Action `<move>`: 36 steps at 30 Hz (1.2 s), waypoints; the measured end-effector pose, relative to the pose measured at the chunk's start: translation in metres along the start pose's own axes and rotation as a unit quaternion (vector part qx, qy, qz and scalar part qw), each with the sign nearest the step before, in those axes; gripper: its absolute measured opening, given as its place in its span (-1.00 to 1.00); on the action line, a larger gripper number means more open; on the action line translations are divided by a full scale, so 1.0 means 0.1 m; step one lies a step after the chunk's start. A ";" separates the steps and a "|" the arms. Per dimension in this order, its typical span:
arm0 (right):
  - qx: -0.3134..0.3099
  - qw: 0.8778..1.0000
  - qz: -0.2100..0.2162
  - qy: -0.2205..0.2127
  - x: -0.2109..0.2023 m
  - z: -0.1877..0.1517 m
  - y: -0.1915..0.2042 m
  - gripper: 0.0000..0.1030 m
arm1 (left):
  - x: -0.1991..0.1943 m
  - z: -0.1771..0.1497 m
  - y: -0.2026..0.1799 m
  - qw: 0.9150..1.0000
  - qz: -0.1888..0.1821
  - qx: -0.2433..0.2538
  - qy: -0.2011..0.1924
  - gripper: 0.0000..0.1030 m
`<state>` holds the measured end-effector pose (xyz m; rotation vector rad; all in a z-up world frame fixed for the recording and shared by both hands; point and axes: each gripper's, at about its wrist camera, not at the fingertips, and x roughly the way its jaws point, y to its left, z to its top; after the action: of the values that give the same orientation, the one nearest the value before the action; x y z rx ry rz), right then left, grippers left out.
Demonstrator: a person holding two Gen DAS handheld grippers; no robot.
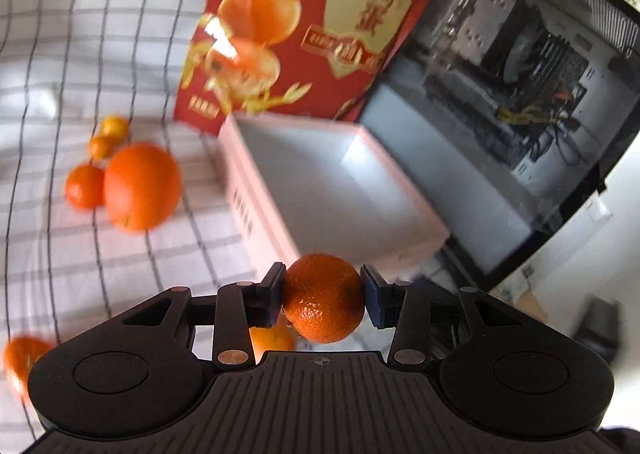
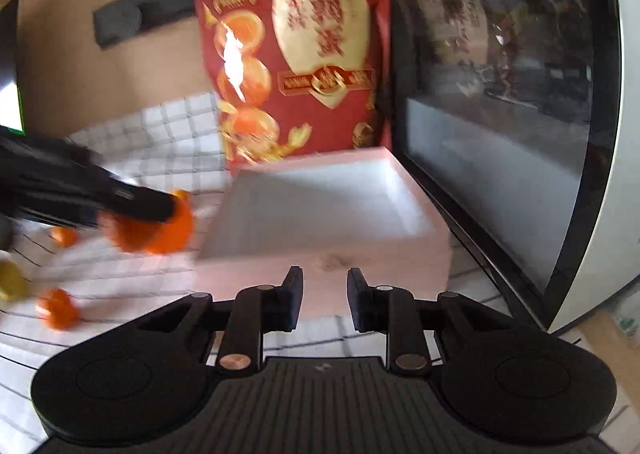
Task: Organize fruits
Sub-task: 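Carry the mandarin toward the pink box with the left gripper while the right gripper reaches for a green pear, then release the mandarin into the pink box with the left gripper while the right gripper grasps the green pear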
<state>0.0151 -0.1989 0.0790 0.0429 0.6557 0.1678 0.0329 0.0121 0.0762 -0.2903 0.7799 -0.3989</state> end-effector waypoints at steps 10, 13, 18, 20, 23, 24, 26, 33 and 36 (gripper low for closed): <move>-0.027 0.998 0.051 -0.031 0.20 0.07 -0.23 -0.17 | -0.13 -0.13 0.02 0.998 0.046 -0.046 -0.025 -0.11; -0.044 0.997 0.048 -0.028 0.08 0.07 -0.26 0.33 | -0.15 -0.15 0.00 0.997 0.049 -0.047 -0.023 -0.11; -0.049 0.998 0.043 -0.019 -0.15 -0.03 -0.30 0.56 | -0.16 -0.26 -0.03 0.998 0.039 -0.048 -0.005 -0.11; -0.048 0.998 0.036 -0.001 -0.18 -0.11 -0.28 0.56 | -0.15 -0.30 -0.03 0.998 0.036 -0.046 0.006 -0.11; -0.041 0.999 0.020 0.011 -0.25 -0.20 -0.27 0.56 | -0.14 -0.35 -0.02 0.999 0.031 -0.042 0.016 -0.11; -0.040 0.999 0.012 0.016 -0.26 -0.23 -0.27 0.56 | -0.14 -0.37 -0.03 0.999 0.030 -0.039 0.020 -0.11; -0.033 0.999 -0.002 0.031 -0.23 -0.24 -0.30 0.56 | -0.11 -0.39 -0.04 0.999 0.030 -0.030 0.031 -0.11; -0.016 0.996 -0.007 0.082 -0.12 -0.11 -0.35 0.15 | 0.03 -0.45 -0.15 0.997 0.025 0.021 0.068 -0.11; -0.024 0.993 -0.008 0.111 -0.06 -0.01 -0.34 0.14 | 0.05 -0.40 -0.17 0.998 0.013 0.020 0.065 -0.11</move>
<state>0.0140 -0.2333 0.0787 -0.0273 0.8740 0.1739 0.0026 -0.0090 0.0526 -0.2170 0.9012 -0.4111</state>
